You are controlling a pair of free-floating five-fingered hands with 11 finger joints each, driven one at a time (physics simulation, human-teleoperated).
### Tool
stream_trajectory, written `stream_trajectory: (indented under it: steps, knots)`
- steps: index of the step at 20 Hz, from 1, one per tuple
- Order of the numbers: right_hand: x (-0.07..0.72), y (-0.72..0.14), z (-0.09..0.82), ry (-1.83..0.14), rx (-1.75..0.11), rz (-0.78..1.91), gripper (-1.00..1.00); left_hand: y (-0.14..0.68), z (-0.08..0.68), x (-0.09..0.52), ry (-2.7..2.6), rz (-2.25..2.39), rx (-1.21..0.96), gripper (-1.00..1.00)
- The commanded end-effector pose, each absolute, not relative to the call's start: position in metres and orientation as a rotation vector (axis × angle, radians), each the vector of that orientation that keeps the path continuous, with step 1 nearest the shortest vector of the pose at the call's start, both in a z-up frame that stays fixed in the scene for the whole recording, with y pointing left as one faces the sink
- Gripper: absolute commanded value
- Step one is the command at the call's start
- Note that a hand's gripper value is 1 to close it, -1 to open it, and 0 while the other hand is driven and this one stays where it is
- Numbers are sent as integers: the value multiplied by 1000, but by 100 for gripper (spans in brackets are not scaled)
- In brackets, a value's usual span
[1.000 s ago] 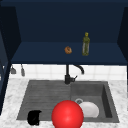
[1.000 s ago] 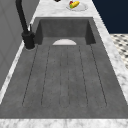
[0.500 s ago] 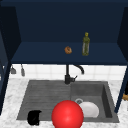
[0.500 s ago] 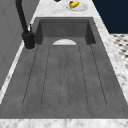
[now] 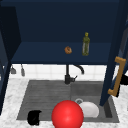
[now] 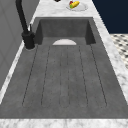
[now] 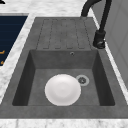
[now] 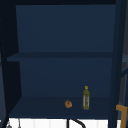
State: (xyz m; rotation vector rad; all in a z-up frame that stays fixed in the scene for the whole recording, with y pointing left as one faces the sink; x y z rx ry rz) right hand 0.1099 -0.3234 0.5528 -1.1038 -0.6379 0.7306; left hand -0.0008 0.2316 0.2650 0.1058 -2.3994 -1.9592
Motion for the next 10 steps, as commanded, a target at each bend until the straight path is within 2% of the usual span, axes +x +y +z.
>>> stream_trajectory:
  steps: [1, 10]
  knots:
    - [132, -299, 542, -662, -1102, 714, -100, 232, 265, -1, -2399, -1959, 106, 0]
    - [178, -265, 506, -549, -1213, 624, -100, 232, 265, -1, -2399, -1959, 106, 0]
